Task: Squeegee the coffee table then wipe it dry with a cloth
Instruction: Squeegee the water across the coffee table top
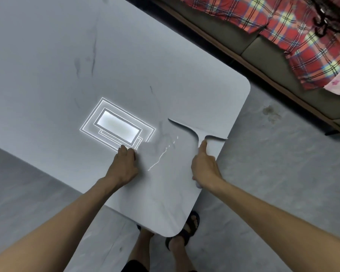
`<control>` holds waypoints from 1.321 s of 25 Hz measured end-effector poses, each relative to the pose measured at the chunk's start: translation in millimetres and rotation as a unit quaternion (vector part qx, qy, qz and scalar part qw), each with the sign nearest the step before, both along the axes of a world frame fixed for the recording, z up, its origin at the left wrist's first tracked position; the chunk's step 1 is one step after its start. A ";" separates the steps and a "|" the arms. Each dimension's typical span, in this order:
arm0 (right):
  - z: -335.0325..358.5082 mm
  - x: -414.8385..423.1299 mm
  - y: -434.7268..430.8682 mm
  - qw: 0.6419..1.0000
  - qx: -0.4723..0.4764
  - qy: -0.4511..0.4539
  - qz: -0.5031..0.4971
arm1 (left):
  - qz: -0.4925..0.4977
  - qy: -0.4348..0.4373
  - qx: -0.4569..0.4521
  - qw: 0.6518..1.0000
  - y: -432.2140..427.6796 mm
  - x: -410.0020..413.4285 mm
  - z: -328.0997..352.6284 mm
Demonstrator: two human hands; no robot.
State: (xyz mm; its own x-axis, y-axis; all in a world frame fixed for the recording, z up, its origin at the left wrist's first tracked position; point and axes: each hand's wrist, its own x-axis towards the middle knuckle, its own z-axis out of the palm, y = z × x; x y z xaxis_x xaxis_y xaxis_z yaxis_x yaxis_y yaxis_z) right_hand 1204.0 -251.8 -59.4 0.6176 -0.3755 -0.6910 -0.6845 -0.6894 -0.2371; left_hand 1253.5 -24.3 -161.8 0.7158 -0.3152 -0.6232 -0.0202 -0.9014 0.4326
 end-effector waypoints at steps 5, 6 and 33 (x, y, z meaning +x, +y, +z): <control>7.4 -34.2 12.9 0.997 0.035 0.028 0.066 | 0.011 0.042 0.011 0.999 13.2 -33.9 5.7; 10.2 -32.6 8.3 0.997 0.019 0.024 0.064 | 0.015 0.047 0.011 0.999 14.2 -35.2 5.6; -0.1 -54.2 -25.8 0.974 -0.028 -0.054 0.218 | 0.096 0.123 -0.013 0.988 52.0 -54.0 13.9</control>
